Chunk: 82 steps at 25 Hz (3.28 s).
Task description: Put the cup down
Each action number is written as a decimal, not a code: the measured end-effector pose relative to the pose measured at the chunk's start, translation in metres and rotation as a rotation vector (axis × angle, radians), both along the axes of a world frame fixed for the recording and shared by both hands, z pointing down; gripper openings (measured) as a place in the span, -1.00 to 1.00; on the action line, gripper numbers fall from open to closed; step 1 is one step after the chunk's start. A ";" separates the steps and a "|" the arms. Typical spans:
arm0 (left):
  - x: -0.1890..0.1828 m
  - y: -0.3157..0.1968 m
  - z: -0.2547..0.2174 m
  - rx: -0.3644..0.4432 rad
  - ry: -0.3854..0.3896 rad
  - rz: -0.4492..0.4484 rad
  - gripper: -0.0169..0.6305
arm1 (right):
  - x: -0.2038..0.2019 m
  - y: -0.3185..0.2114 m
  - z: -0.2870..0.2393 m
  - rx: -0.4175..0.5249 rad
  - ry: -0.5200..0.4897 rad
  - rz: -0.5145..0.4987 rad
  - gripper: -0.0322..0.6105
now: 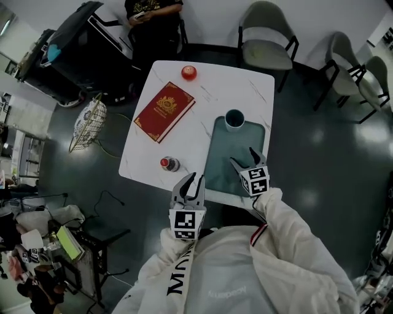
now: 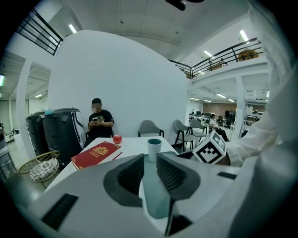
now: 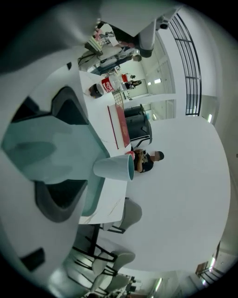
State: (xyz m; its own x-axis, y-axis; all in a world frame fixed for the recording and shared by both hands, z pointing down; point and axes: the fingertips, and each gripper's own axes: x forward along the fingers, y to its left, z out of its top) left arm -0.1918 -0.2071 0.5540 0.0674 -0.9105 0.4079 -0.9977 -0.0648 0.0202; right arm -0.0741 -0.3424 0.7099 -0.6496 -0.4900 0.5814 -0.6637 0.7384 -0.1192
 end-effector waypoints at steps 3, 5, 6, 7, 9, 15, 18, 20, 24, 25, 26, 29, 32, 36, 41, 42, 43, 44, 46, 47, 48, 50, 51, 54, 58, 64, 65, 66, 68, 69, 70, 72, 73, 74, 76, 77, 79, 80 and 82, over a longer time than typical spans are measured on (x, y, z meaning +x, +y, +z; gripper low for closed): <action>0.002 0.029 -0.007 0.013 -0.008 0.013 -0.66 | 0.012 0.031 -0.016 0.021 -0.025 0.038 0.26; 0.003 0.047 -0.009 0.020 -0.011 0.019 -0.66 | 0.017 0.048 -0.027 0.036 -0.043 0.060 0.26; 0.003 0.055 -0.009 0.023 -0.013 0.022 -0.66 | 0.019 0.056 -0.033 0.045 -0.051 0.068 0.26; 0.004 0.062 -0.009 0.027 -0.015 0.028 -0.66 | 0.022 0.063 -0.038 0.054 -0.058 0.076 0.26; 0.010 0.075 -0.013 0.041 -0.017 0.045 -0.66 | 0.027 0.077 -0.047 0.070 -0.070 0.093 0.26; 0.028 0.115 -0.018 0.071 -0.010 0.079 -0.66 | 0.047 0.118 -0.068 0.112 -0.093 0.132 0.26; 0.034 0.133 -0.021 0.074 -0.015 0.092 -0.66 | 0.054 0.137 -0.080 0.131 -0.106 0.144 0.26; 0.038 0.144 -0.025 0.085 -0.014 0.102 -0.66 | 0.057 0.150 -0.087 0.146 -0.114 0.151 0.26; 0.044 0.164 -0.026 0.093 -0.021 0.122 -0.66 | 0.061 0.174 -0.096 0.165 -0.124 0.161 0.26; 0.045 0.168 -0.028 0.097 -0.024 0.125 -0.66 | 0.062 0.179 -0.098 0.169 -0.124 0.162 0.26; 0.046 0.172 -0.030 0.100 -0.026 0.128 -0.66 | 0.062 0.184 -0.101 0.172 -0.125 0.162 0.26; 0.048 0.184 -0.036 0.110 -0.028 0.135 -0.66 | 0.063 0.198 -0.110 0.188 -0.127 0.162 0.26; 0.052 0.193 -0.041 0.125 -0.022 0.143 -0.66 | 0.064 0.211 -0.116 0.202 -0.128 0.163 0.26; 0.057 0.206 -0.043 0.137 -0.019 0.152 -0.66 | 0.067 0.226 -0.125 0.219 -0.136 0.161 0.26; 0.063 0.224 -0.043 0.140 -0.015 0.165 -0.66 | 0.073 0.247 -0.134 0.237 -0.142 0.167 0.26; 0.065 0.227 -0.044 0.141 -0.014 0.167 -0.66 | 0.074 0.251 -0.136 0.241 -0.145 0.167 0.26; 0.066 0.230 -0.044 0.142 -0.012 0.169 -0.66 | 0.075 0.256 -0.140 0.244 -0.150 0.168 0.26; 0.068 0.233 -0.045 0.143 -0.011 0.170 -0.66 | 0.076 0.260 -0.143 0.245 -0.158 0.170 0.26; 0.071 0.238 -0.047 0.145 -0.008 0.172 -0.66 | 0.078 0.269 -0.153 0.239 -0.185 0.181 0.26; 0.073 0.241 -0.048 0.145 -0.006 0.174 -0.66 | 0.079 0.274 -0.160 0.239 -0.201 0.185 0.26; 0.074 0.244 -0.049 0.144 -0.004 0.176 -0.66 | 0.079 0.280 -0.168 0.243 -0.213 0.186 0.26; 0.077 0.250 -0.050 0.143 -0.001 0.178 -0.66 | 0.080 0.291 -0.183 0.259 -0.225 0.185 0.25; 0.078 0.253 -0.051 0.145 0.000 0.178 -0.66 | 0.081 0.297 -0.189 0.272 -0.227 0.186 0.07; 0.081 0.255 -0.050 0.144 0.007 0.177 -0.66 | 0.084 0.313 -0.204 0.289 -0.247 0.193 -0.01; 0.089 0.256 -0.056 0.144 0.019 0.183 -0.66 | 0.092 0.328 -0.218 0.278 -0.267 0.199 -0.15; 0.109 0.246 -0.082 0.189 0.016 0.216 -0.66 | 0.113 0.329 -0.240 0.284 -0.300 0.231 -0.56; 0.112 0.245 -0.086 0.197 0.013 0.221 -0.66 | 0.116 0.329 -0.245 0.290 -0.308 0.234 -0.60; 0.114 0.243 -0.088 0.203 0.009 0.225 -0.66 | 0.119 0.330 -0.250 0.299 -0.317 0.236 -0.66; 0.121 0.238 -0.093 0.211 0.008 0.229 -0.66 | 0.123 0.331 -0.260 0.324 -0.328 0.227 -0.87; 0.125 0.235 -0.095 0.214 0.009 0.231 -0.66 | 0.125 0.332 -0.263 0.334 -0.332 0.216 -0.88; 0.130 0.233 -0.095 0.217 0.008 0.232 -0.66 | 0.126 0.333 -0.265 0.339 -0.337 0.204 -0.88; 0.140 0.229 -0.098 0.223 0.008 0.234 -0.66 | 0.130 0.334 -0.269 0.343 -0.347 0.185 -0.88; 0.146 0.228 -0.100 0.226 0.011 0.234 -0.66 | 0.132 0.334 -0.270 0.345 -0.349 0.176 -0.88; 0.150 0.226 -0.102 0.228 0.013 0.233 -0.66 | 0.134 0.334 -0.271 0.346 -0.350 0.164 -0.88; 0.158 0.223 -0.106 0.235 0.014 0.228 -0.66 | 0.137 0.332 -0.274 0.346 -0.345 0.143 -0.88; 0.161 0.221 -0.108 0.238 0.013 0.224 -0.66 | 0.139 0.331 -0.274 0.344 -0.345 0.137 -0.88; 0.166 0.220 -0.108 0.237 0.010 0.218 -0.66 | 0.143 0.329 -0.274 0.337 -0.352 0.129 -0.88; 0.168 0.219 -0.108 0.233 0.010 0.216 -0.66 | 0.145 0.329 -0.274 0.338 -0.350 0.125 -0.88; 0.171 0.217 -0.108 0.228 0.007 0.213 -0.66 | 0.148 0.328 -0.272 0.344 -0.330 0.111 -0.88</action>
